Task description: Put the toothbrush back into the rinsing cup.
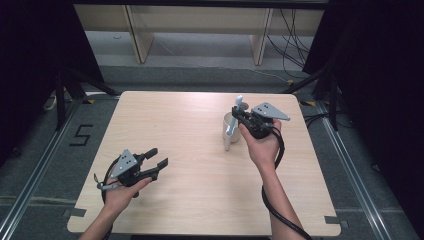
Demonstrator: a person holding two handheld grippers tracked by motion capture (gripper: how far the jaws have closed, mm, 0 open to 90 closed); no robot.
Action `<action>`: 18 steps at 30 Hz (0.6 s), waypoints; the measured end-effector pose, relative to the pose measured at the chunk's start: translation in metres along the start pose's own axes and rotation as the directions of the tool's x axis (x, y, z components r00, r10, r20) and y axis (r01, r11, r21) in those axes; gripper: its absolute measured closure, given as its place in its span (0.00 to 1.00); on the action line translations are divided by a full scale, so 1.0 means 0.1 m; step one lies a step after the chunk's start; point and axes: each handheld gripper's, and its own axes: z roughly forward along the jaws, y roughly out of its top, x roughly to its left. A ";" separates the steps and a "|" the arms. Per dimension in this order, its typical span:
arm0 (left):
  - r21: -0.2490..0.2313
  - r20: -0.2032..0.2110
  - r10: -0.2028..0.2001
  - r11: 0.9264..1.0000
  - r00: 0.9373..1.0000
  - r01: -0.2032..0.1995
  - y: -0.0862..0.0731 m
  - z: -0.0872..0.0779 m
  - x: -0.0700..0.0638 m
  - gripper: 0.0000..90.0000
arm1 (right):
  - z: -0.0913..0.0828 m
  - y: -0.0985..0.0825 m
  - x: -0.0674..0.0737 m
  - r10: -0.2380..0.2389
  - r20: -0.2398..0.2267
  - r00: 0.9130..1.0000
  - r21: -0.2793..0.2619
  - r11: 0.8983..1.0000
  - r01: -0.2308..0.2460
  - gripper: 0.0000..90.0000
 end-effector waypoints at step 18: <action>0.002 0.008 -0.006 1.000 1.000 0.006 -0.01 0.00 0.00 0.45 | 0.11 -0.10 -0.01 -0.022 0.000 1.000 0.029 0.999 0.022 0.95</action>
